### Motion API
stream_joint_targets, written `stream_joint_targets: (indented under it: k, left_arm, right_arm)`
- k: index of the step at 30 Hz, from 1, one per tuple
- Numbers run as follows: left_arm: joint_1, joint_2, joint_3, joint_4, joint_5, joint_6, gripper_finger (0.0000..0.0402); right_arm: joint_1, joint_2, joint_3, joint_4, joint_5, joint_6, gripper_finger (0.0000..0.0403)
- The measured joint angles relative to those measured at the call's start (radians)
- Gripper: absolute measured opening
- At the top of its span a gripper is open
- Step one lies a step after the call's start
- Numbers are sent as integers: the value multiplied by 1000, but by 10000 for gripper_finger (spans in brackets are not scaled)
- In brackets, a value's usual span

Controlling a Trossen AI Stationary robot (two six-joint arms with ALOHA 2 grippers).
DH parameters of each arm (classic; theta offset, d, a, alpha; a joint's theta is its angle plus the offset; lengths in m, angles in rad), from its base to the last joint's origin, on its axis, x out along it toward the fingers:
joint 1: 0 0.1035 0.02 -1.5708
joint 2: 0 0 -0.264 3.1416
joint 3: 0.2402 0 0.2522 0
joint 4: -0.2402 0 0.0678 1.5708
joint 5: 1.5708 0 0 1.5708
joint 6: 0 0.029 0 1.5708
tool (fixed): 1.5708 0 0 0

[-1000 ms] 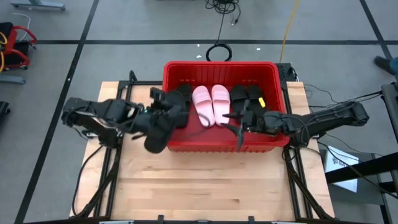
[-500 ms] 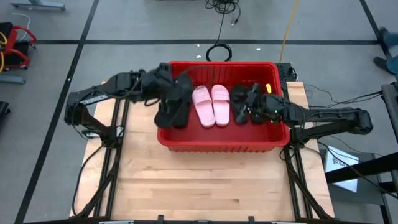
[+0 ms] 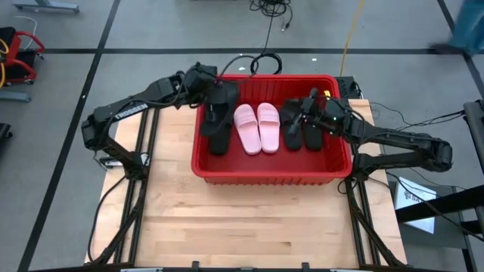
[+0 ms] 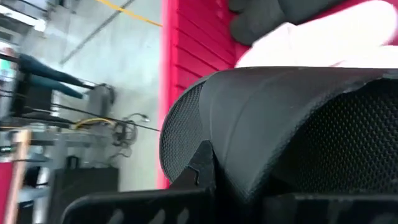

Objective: Pick and place slides into bin
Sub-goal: Put the black slide into the red bin

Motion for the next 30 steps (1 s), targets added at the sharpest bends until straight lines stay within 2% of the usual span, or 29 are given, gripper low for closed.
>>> stream_joint_targets:
  k: [3,10,14,20,25,30]
  left_arm:
    - [2,-1,-44,75,44,-1,5]
    - [3,9,-182,196,31,-31,5]
    - [-1,16,-259,325,-26,-55,3]
    - [-5,16,-314,428,-67,-132,5]
    - [-5,19,-344,443,-109,-134,5]
    - [2,83,-345,417,-141,-116,3]
  right_arm:
    - [-27,4,0,7,-22,-2,150]
    - [-63,13,0,40,-24,-17,150]
    - [-66,18,0,54,-25,-40,150]
    - [-77,18,0,73,-25,-52,150]
    - [-89,18,0,73,-25,-59,150]
    - [-89,18,0,71,-25,-69,150]
